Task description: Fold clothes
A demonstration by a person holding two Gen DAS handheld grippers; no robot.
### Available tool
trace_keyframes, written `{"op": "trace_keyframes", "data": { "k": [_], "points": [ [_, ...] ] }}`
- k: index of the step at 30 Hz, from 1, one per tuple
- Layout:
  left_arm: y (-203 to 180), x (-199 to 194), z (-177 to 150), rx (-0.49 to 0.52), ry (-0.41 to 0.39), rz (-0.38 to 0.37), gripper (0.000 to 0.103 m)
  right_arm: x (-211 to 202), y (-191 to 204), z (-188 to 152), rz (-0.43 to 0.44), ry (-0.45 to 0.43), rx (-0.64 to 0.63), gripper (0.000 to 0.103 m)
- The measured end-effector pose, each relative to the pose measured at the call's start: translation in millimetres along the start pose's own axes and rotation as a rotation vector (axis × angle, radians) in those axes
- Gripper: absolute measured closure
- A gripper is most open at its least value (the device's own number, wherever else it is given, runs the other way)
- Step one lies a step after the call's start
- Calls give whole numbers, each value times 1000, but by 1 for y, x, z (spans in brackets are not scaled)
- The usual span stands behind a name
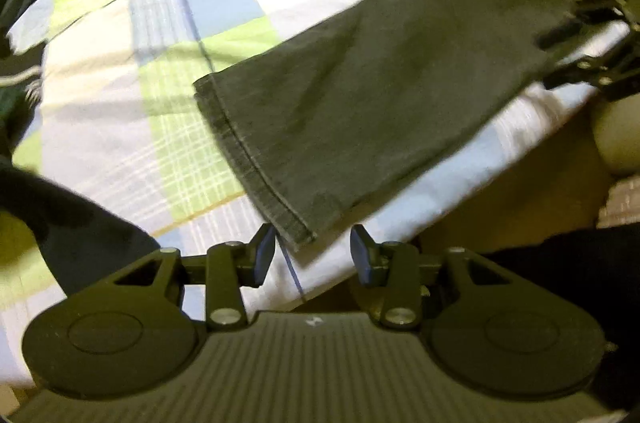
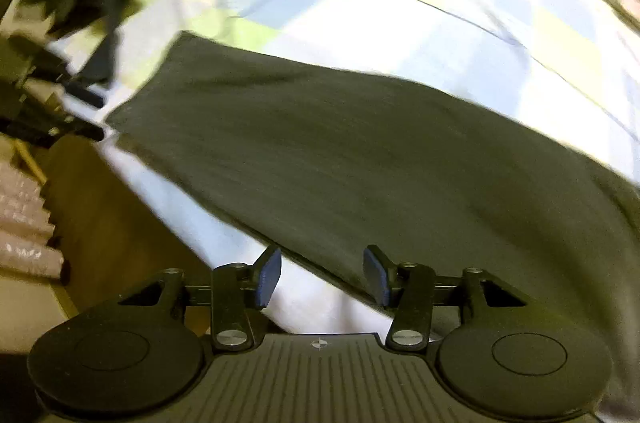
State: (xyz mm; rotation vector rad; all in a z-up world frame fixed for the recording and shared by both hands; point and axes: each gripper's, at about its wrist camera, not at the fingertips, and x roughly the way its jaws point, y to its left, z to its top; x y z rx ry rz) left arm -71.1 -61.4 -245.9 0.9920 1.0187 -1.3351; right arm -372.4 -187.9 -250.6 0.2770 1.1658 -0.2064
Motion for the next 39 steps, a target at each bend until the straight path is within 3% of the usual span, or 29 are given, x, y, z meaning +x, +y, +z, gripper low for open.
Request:
{"op": "trace_keyframes", "data": {
  "k": [6, 11, 17, 24, 29, 32, 35, 36, 37, 39],
  "points": [
    [11, -4, -5, 196, 1, 45, 62, 20, 79, 0, 4, -109, -206, 52],
    [34, -13, -15, 396, -75, -22, 47, 54, 140, 5, -28, -155, -236, 36],
    [71, -18, -36, 575, -155, -82, 43, 103, 196, 20, -176, -199, -234, 36],
    [111, -21, -51, 521, -228, -90, 42, 154, 229, 36, -297, -185, -431, 36],
    [122, -22, -55, 476, -252, -90, 42, 161, 214, 40, -462, -182, -490, 36],
    [122, -19, -55, 470, -256, -93, 42, 163, 204, 34, -518, -172, -551, 36],
    [118, -15, -54, 487, -257, -94, 42, 163, 197, 36, -516, -165, -560, 36],
    [117, -14, -53, 496, -257, -93, 42, 160, 195, 37, -506, -164, -554, 43],
    [115, -12, -51, 507, -258, -93, 42, 157, 193, 38, -478, -160, -538, 68],
    [110, -11, -47, 525, -260, -97, 42, 148, 188, 42, -439, -166, -477, 91]
  ]
}}
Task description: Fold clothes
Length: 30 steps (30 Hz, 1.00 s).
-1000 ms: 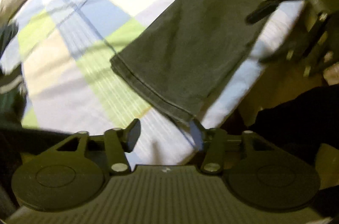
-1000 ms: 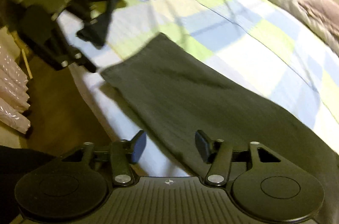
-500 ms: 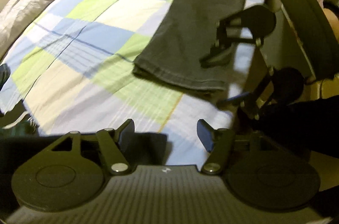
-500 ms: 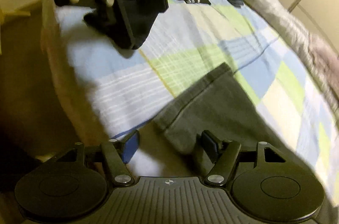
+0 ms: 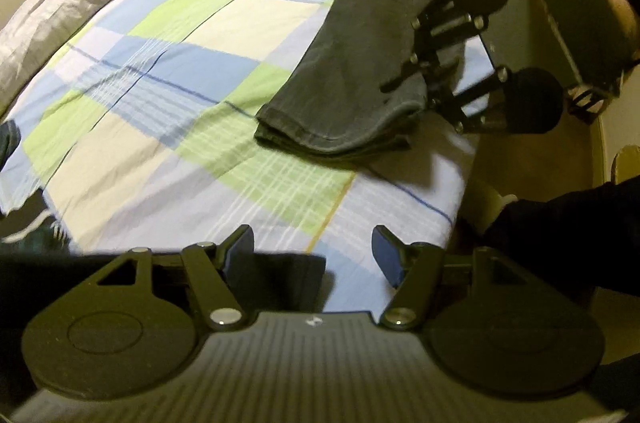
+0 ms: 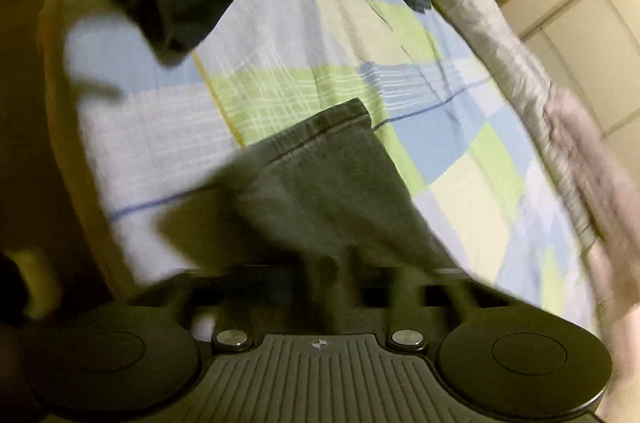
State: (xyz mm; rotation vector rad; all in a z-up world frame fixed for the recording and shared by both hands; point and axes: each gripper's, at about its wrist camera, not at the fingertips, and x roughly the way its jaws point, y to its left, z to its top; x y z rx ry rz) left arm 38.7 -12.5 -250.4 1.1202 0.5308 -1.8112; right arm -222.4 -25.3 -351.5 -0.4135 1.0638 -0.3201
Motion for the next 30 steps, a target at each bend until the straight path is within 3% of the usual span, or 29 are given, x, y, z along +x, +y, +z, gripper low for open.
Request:
{"op": "trace_keyframes", "data": {
  "k": [7, 12, 19, 21, 25, 28, 30],
  "points": [
    [-7, 11, 23, 39, -19, -16, 42, -13, -67, -1, 105, 8, 451, 94],
    [-12, 19, 45, 69, -29, -13, 42, -20, -90, -1, 167, -7, 553, 94],
    [-22, 30, 107, 102, -51, 1, 42, -57, -160, -47, 217, -91, 935, 96],
    [-29, 36, 131, 119, -56, -3, 42, -75, -195, -72, 196, -139, 1040, 96],
    [-51, 51, 189, 181, -63, -21, 42, -122, -276, -149, 68, -225, 1267, 96],
    [-73, 71, 230, 214, -57, -44, 41, -142, -335, -236, -54, -220, 1449, 96],
    [-88, 87, 257, 233, -47, -63, 41, -130, -354, -297, -57, -185, 1571, 95]
  ]
}}
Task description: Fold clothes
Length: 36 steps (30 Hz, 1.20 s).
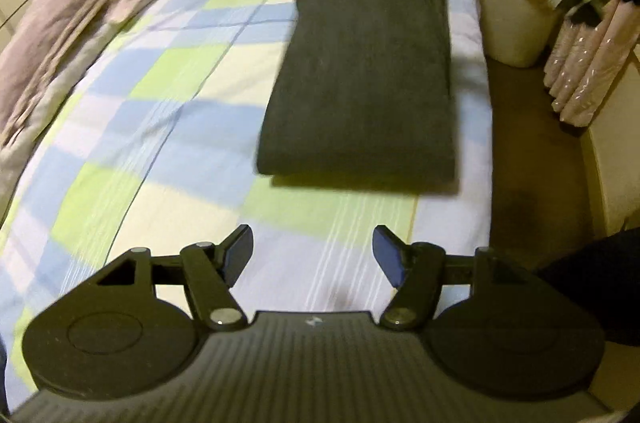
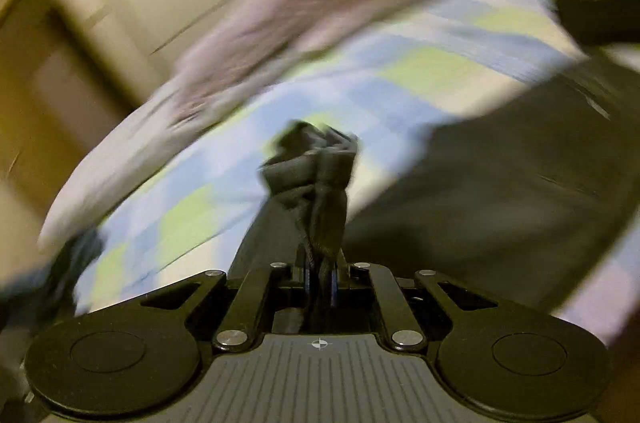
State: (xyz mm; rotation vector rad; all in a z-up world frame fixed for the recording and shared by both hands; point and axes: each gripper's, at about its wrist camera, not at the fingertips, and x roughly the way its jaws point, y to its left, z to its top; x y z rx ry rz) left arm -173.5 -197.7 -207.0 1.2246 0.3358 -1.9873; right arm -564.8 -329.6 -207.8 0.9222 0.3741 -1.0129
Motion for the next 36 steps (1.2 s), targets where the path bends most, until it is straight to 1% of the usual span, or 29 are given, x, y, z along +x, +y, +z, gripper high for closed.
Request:
{"op": "trace_keyframes", "data": {
  "k": [1, 2, 3, 5, 6, 8, 9, 10, 12, 13, 14, 15, 16, 19, 21, 24, 25, 28, 31, 33, 34, 36],
  "points": [
    [-5, 8, 12, 10, 7, -11, 41, 8, -31, 6, -10, 24, 62, 95],
    [-10, 17, 25, 19, 15, -21, 41, 22, -59, 6, -13, 73, 140, 93],
    [-15, 25, 37, 29, 22, -32, 41, 34, -86, 5, -14, 120, 215, 88],
    [-24, 38, 56, 48, 41, -52, 41, 49, -113, 0, -6, 173, 290, 82],
    [-27, 44, 63, 55, 51, -61, 41, 51, -119, -1, 1, 175, 307, 81],
    [-32, 55, 76, 71, 73, -78, 41, 48, -129, -3, 30, 167, 389, 81],
    [-34, 60, 81, 81, 83, -83, 41, 46, -134, -4, 44, 163, 429, 79],
    [-35, 65, 86, 91, 93, -87, 41, 43, -139, -4, 50, 162, 452, 78],
    [-37, 73, 96, 102, 103, -91, 41, 36, -147, -4, 61, 160, 493, 78],
    [-37, 78, 102, 107, 108, -92, 41, 35, -147, -1, 66, 162, 469, 78],
    [-38, 83, 107, 112, 111, -94, 41, 33, -146, 2, 71, 165, 446, 81],
    [-38, 87, 113, 119, 111, -96, 41, 32, -147, 5, 76, 167, 423, 91],
    [-37, 91, 118, 128, 106, -99, 41, 29, -148, 9, 85, 167, 413, 91],
    [-37, 100, 132, 150, 92, -108, 41, 19, -152, 18, 82, 127, 382, 92],
    [-38, 106, 137, 158, 87, -115, 41, 22, -159, 16, 65, 131, 395, 92],
    [-38, 113, 136, 191, 87, -122, 41, 28, -166, 9, 35, 142, 386, 91],
    [-37, 113, 134, 202, 85, -125, 41, 27, -167, 8, 33, 132, 398, 91],
    [-32, 112, 127, 222, 78, -128, 41, 23, -160, 8, -6, 84, 371, 92],
    [-23, 111, 117, 258, 72, -132, 41, 27, -160, 4, -42, 107, 412, 91],
    [-17, 108, 110, 316, 62, -133, 41, 22, -157, 4, -74, 108, 425, 90],
    [-13, 106, 105, 366, 56, -131, 41, 18, -153, 5, -96, 105, 418, 89],
    [-6, 102, 93, 472, 42, -125, 41, 6, -137, 5, -177, 90, 375, 87]
  ]
}}
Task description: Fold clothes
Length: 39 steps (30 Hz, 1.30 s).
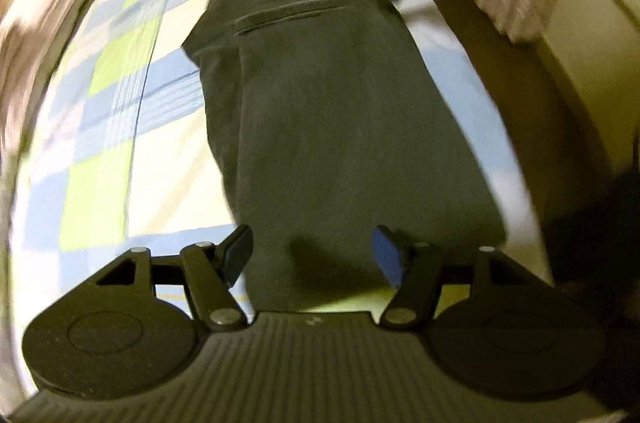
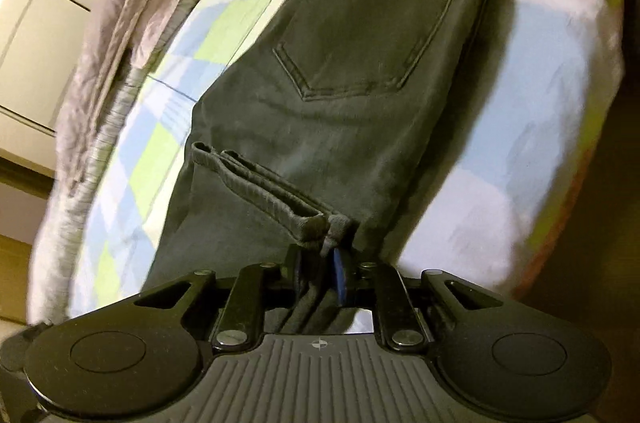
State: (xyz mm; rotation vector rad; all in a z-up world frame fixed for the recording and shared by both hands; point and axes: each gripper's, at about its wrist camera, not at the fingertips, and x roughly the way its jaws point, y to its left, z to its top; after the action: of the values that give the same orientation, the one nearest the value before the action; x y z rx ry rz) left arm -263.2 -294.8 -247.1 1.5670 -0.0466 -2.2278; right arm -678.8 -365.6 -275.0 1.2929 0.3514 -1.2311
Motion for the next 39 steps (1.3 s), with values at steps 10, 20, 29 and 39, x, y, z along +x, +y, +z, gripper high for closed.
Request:
{"op": "trace_keyframes", "data": {
  "k": [10, 20, 29, 39],
  "points": [
    [-28, 15, -68, 644, -122, 44, 33, -31, 129, -158, -148, -74, -541, 37],
    [-33, 63, -104, 919, -270, 193, 21, 59, 191, -344, -220, -100, -1350, 37],
    [-24, 75, -100, 956, -259, 225, 45, 86, 167, -322, -350, -143, -1478, 54],
    [-8, 14, -62, 816, -179, 160, 84, 11, 210, -283, -234, -71, -1365, 87]
  ]
}}
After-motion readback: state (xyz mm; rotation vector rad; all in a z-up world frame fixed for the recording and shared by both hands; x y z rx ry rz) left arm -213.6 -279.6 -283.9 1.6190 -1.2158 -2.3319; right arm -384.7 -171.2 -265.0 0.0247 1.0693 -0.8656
